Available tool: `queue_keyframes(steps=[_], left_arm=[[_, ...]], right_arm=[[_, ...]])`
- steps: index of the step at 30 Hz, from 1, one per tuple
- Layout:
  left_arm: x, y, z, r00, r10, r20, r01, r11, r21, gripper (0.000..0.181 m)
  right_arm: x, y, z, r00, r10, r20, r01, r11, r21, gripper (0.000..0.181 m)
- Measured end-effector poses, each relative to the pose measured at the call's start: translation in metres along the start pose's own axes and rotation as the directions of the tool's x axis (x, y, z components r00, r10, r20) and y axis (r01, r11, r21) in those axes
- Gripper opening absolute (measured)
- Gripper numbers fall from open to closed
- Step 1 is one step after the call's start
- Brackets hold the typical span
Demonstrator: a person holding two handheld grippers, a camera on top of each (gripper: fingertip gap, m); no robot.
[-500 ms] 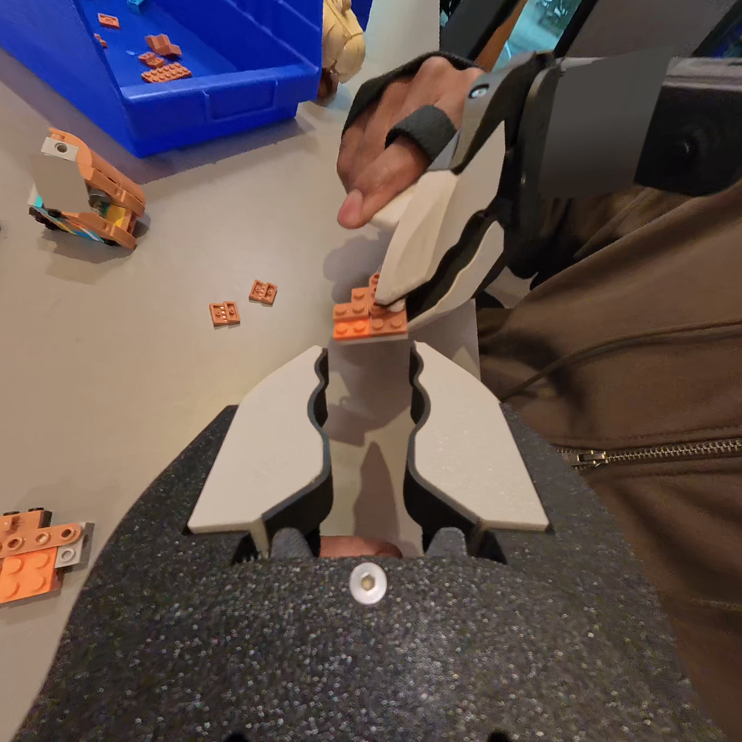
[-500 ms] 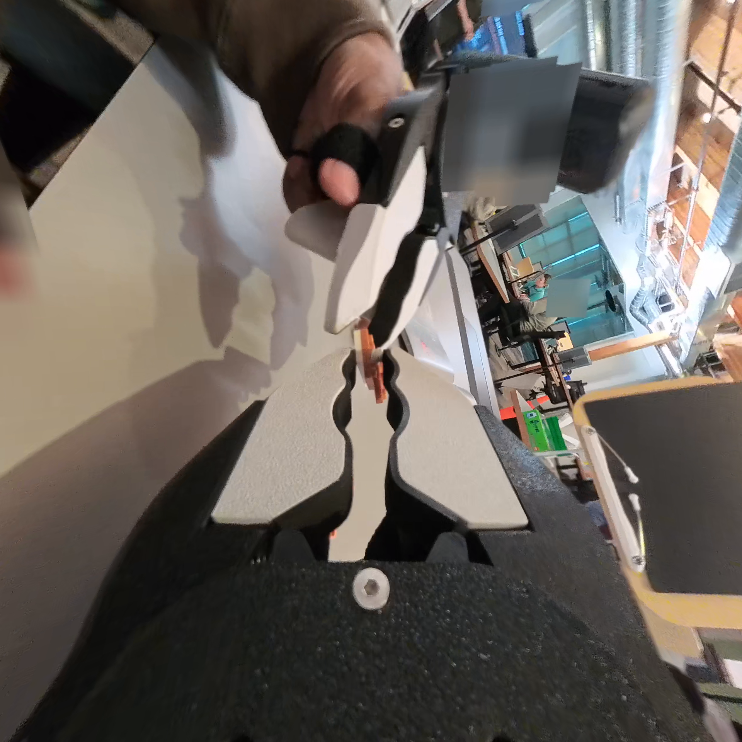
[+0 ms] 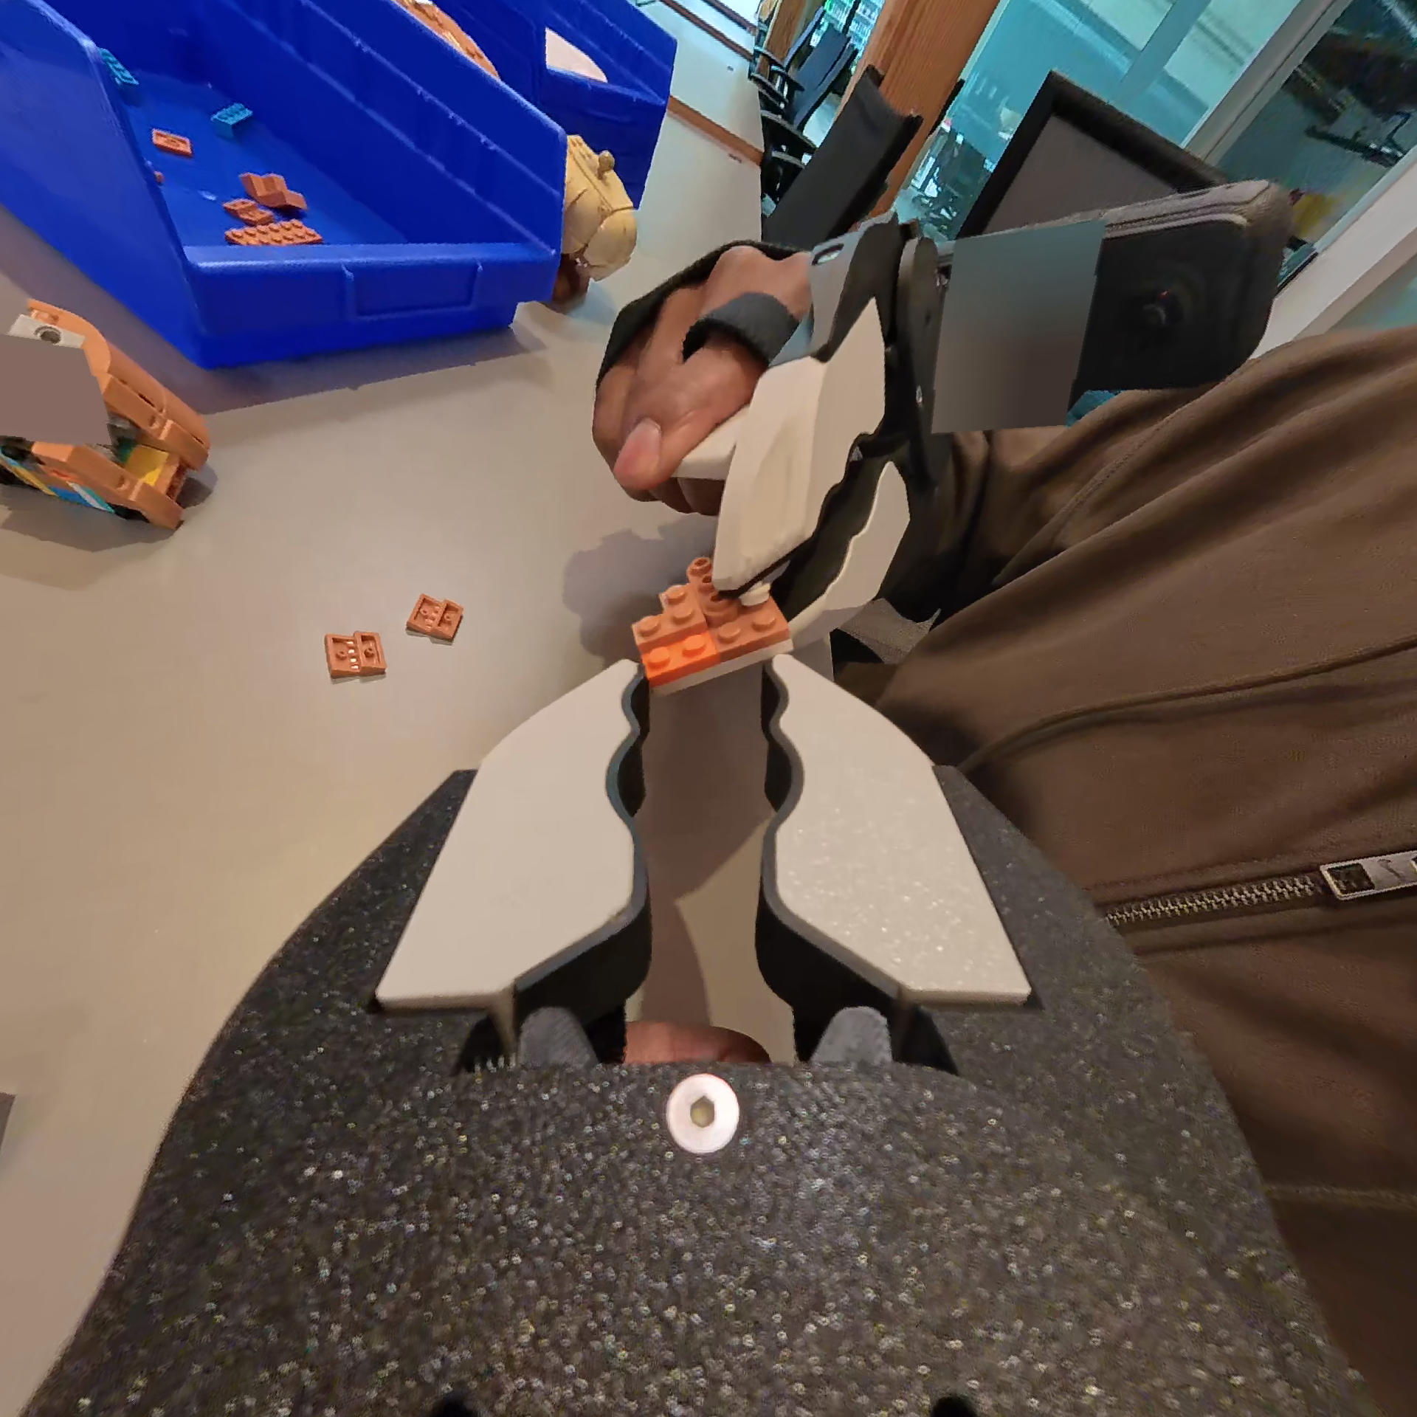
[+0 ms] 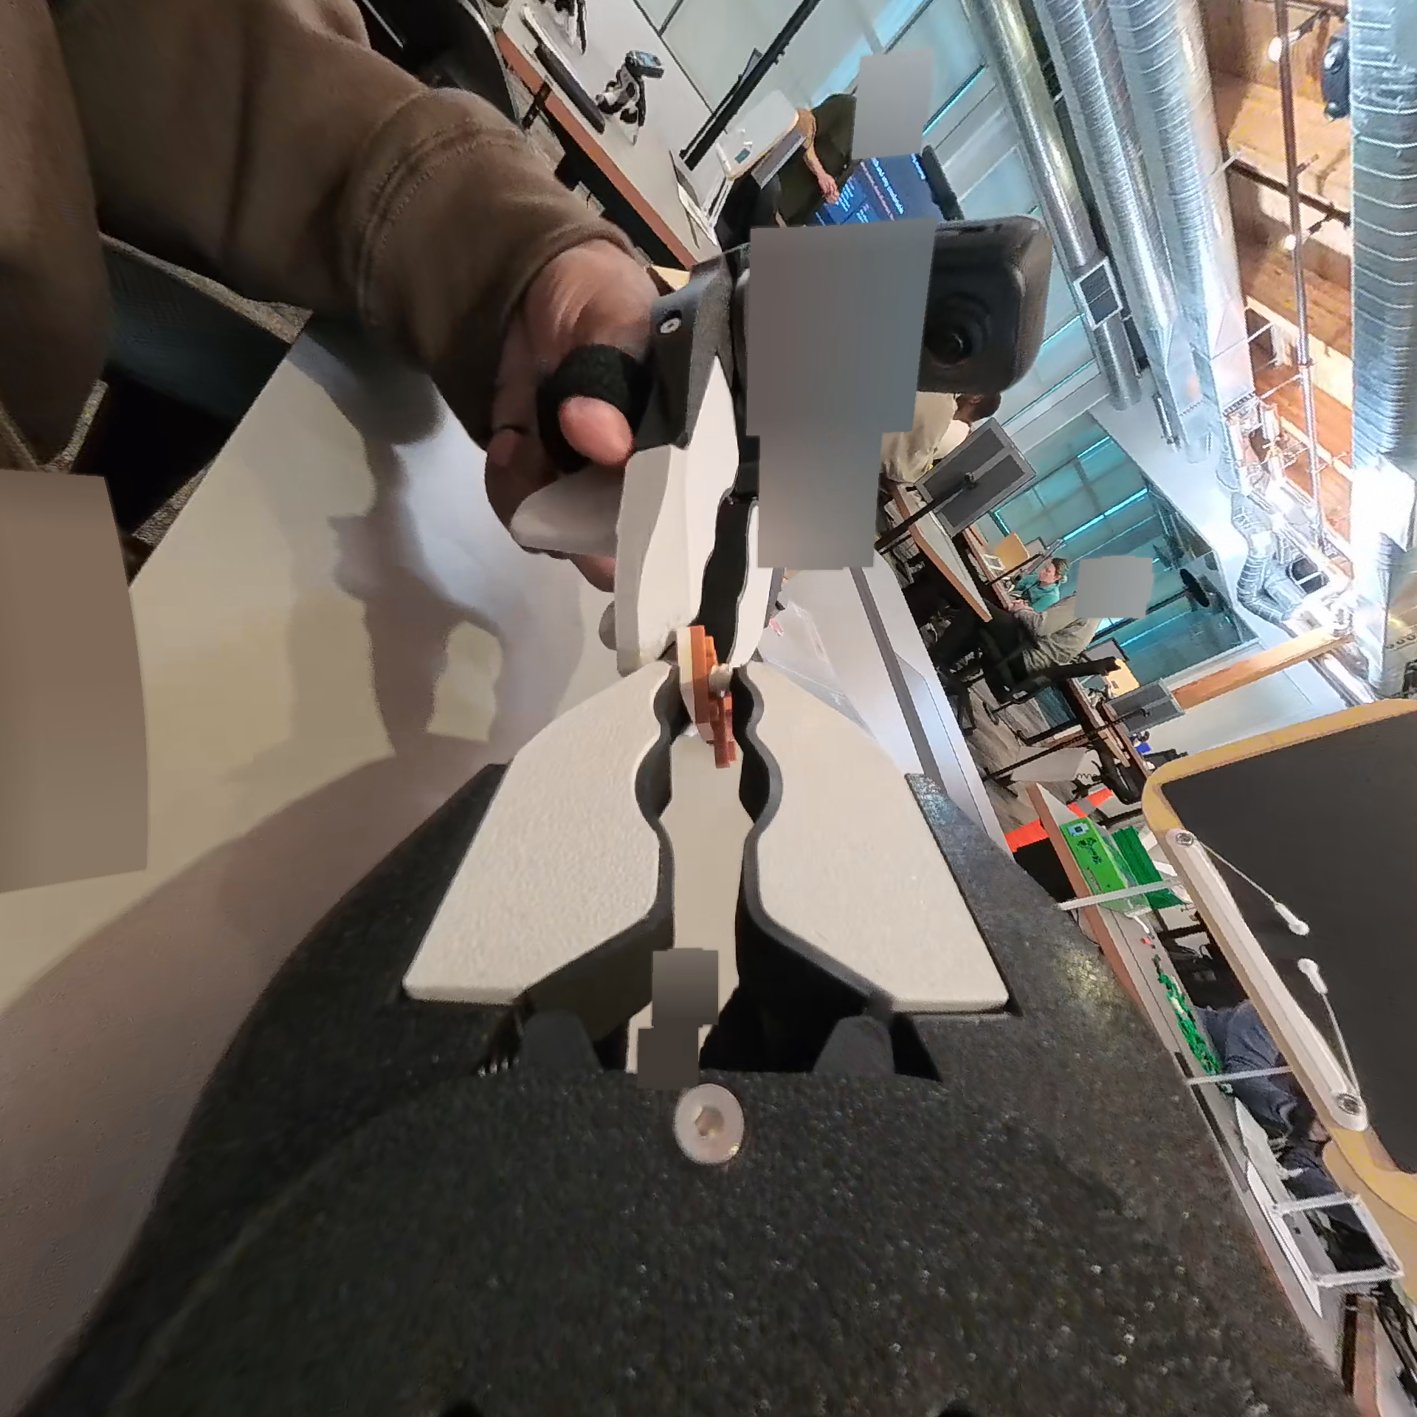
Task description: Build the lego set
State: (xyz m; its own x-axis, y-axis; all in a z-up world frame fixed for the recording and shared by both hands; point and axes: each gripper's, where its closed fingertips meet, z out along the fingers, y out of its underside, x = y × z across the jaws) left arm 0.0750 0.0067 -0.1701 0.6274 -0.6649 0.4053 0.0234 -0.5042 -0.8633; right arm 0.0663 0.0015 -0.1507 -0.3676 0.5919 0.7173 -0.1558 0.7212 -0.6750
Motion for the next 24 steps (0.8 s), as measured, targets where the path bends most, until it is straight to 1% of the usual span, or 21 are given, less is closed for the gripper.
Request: queue_keyframes(steps=[5,17,24], left_arm=[[-0.001,0.002,0.001,0.999,-0.046,-0.007,0.046,0.999,-0.025,0.026],[-0.005,0.012,0.006,0.998,-0.061,0.016,0.062,0.992,-0.112,0.026],[-0.007,0.020,0.009,0.997,-0.075,0.010,0.076,0.984,-0.158,0.026]], right_arm=[[-0.001,0.003,0.000,0.999,0.036,0.023,-0.036,0.999,-0.004,0.013],[-0.009,0.011,0.001,0.994,0.068,0.083,-0.064,0.997,-0.040,0.013],[-0.017,0.016,0.001,0.992,0.030,0.125,-0.021,0.997,-0.077,0.013]])
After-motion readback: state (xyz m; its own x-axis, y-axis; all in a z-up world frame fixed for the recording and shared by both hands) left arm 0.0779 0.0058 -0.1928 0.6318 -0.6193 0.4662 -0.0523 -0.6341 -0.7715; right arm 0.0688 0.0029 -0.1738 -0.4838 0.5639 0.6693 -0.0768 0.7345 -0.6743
